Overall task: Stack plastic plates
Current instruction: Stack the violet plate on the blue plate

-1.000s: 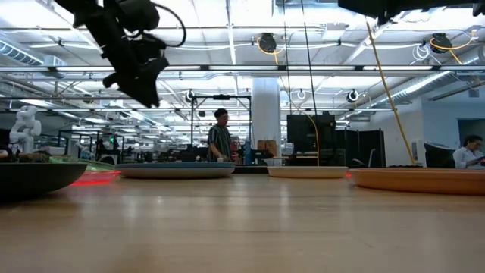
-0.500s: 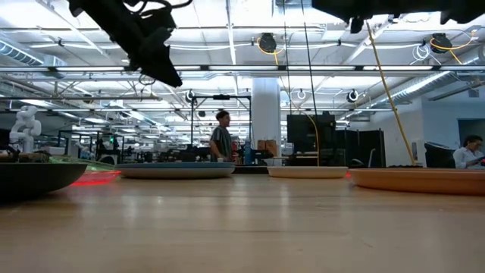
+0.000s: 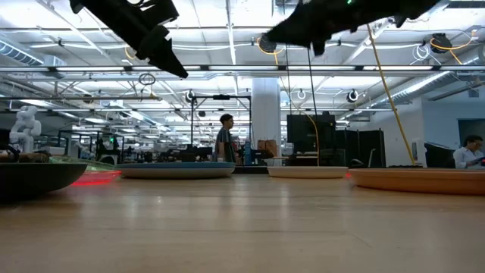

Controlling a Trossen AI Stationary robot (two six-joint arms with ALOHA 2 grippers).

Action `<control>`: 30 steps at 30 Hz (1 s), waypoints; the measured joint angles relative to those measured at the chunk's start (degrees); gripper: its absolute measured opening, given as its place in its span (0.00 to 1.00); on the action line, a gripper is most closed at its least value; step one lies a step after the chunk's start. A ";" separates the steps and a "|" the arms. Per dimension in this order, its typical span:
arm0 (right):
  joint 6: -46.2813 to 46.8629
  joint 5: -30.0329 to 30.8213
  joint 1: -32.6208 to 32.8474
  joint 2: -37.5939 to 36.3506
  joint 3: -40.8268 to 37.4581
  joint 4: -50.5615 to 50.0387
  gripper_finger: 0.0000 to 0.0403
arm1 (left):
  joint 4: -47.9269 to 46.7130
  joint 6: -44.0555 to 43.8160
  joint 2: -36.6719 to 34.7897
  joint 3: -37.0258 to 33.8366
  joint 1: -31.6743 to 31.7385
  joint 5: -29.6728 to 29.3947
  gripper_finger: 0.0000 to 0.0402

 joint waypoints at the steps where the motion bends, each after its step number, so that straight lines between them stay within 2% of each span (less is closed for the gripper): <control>1: 1.75 0.04 -0.49 1.05 0.87 -2.42 0.17 | 0.02 0.47 -0.04 0.00 0.04 -0.76 0.36; 10: 18.70 -0.19 -5.13 6.99 5.10 -31.33 0.17 | -5.04 0.75 -1.42 0.00 0.05 -6.60 0.36; 13: 22.26 -0.23 -5.90 7.23 5.14 -37.34 0.17 | -7.30 0.65 -2.13 0.00 0.13 -9.38 0.36; 19: 23.70 -0.23 -6.51 7.21 5.17 -39.14 0.17 | -11.41 -0.92 -2.51 0.00 1.95 -19.18 0.36; 26: 23.61 -0.19 -6.51 7.21 5.17 -39.10 0.17 | -13.65 -2.70 -2.49 0.00 3.25 -21.44 0.36; 30: 27.75 6.46 -7.60 7.18 5.19 -35.87 0.17 | -13.96 -1.93 -2.49 0.00 3.33 -25.01 0.36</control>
